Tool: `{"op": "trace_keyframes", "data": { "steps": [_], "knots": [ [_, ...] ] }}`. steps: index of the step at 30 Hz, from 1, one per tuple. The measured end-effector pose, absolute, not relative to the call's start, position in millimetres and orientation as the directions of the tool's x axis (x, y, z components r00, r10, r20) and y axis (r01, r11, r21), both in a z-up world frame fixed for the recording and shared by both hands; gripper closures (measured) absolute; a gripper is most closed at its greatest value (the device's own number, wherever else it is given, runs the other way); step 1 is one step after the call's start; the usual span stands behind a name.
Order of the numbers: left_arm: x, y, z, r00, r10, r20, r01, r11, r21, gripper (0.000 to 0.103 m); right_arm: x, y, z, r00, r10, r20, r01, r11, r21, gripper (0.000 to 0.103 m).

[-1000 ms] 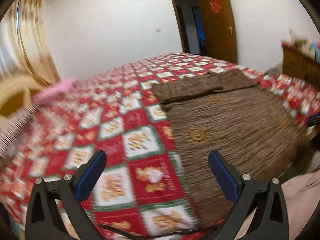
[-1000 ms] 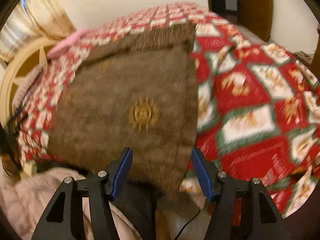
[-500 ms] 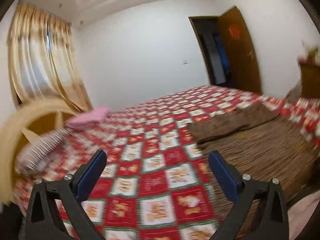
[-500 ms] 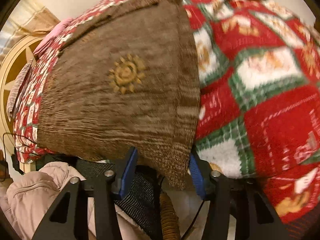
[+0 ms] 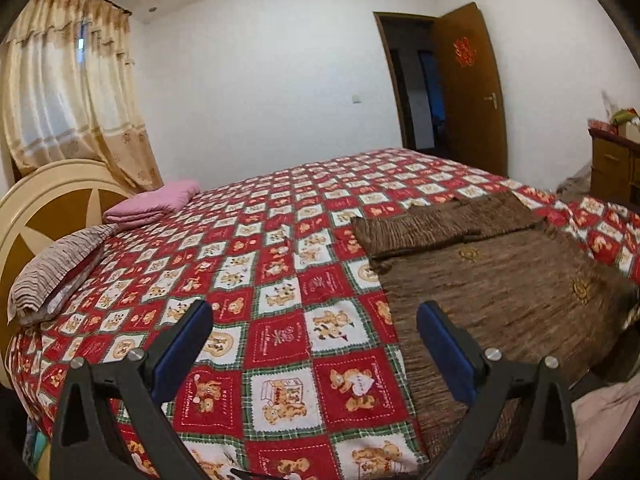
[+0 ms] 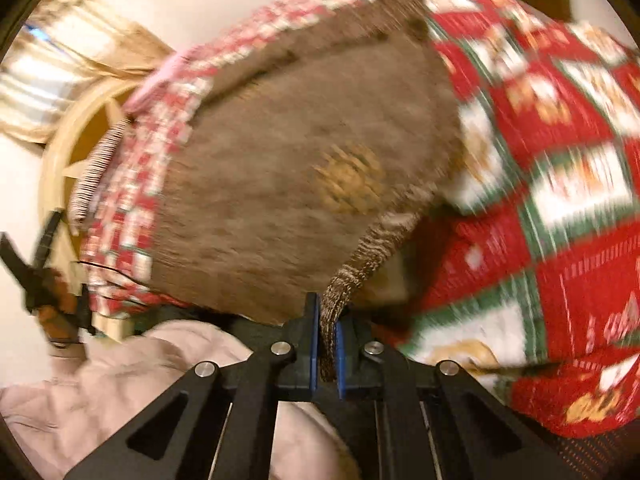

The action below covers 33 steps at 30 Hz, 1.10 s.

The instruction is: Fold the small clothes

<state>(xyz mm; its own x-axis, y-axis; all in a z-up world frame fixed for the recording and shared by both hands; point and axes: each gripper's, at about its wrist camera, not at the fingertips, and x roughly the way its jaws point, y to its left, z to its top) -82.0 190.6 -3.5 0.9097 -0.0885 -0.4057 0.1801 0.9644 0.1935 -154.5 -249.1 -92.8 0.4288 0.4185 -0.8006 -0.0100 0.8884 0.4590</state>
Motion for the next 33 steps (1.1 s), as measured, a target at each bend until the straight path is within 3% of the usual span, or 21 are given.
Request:
{"op": "trace_keyframes", "data": {
  "steps": [8, 12, 17, 23, 25, 27, 28, 30, 33],
  "knots": [
    [-81, 164, -26, 0.884, -0.1, -0.457, 0.253, 0.924, 0.287, 0.0, -81, -254, -61, 0.566, 0.458, -0.686, -0.025, 0.841, 0.54, 0.097],
    [-75, 165, -34, 0.855, -0.133, -0.502, 0.289, 0.925, 0.248, 0.0, -39, -275, -56, 0.661, 0.367, -0.655, 0.043, 0.853, 0.521, 0.097],
    [-68, 167, -51, 0.797, -0.184, -0.575, 0.356, 0.913, 0.2, 0.0, -2, -295, -79, 0.683, 0.236, -0.691, 0.167, 0.871, 0.462, 0.097],
    [-60, 149, -60, 0.746, -0.271, -0.609, 0.449, 0.879, 0.16, 0.0, 3, -286, -109, 0.658, 0.215, -0.722, 0.189, 0.88, 0.435, 0.097],
    [-47, 146, -61, 0.734, -0.296, -0.611, 0.439, 0.893, 0.095, 0.0, 2, -285, -110, 0.666, 0.215, -0.714, 0.187, 0.879, 0.439, 0.097],
    [-26, 145, -68, 0.67, -0.377, -0.639, 0.435, 0.897, -0.073, 0.001, 0, -284, -109, 0.672, 0.21, -0.71, 0.179, 0.884, 0.432, 0.097],
    [-17, 144, -73, 0.647, -0.404, -0.647, 0.423, 0.896, -0.136, 0.004, 0, -284, -107, 0.675, 0.208, -0.708, 0.178, 0.885, 0.429, 0.097],
    [-1, 138, -85, 0.62, -0.412, -0.667, 0.391, 0.9, -0.193, 0.029, -1, -284, -107, 0.677, 0.214, -0.704, 0.175, 0.882, 0.437, 0.097],
    [19, 130, -107, 0.572, -0.349, -0.742, 0.319, 0.928, -0.191, 0.045, -7, -285, -104, 0.686, 0.233, -0.69, 0.168, 0.871, 0.462, 0.097]
  ]
}}
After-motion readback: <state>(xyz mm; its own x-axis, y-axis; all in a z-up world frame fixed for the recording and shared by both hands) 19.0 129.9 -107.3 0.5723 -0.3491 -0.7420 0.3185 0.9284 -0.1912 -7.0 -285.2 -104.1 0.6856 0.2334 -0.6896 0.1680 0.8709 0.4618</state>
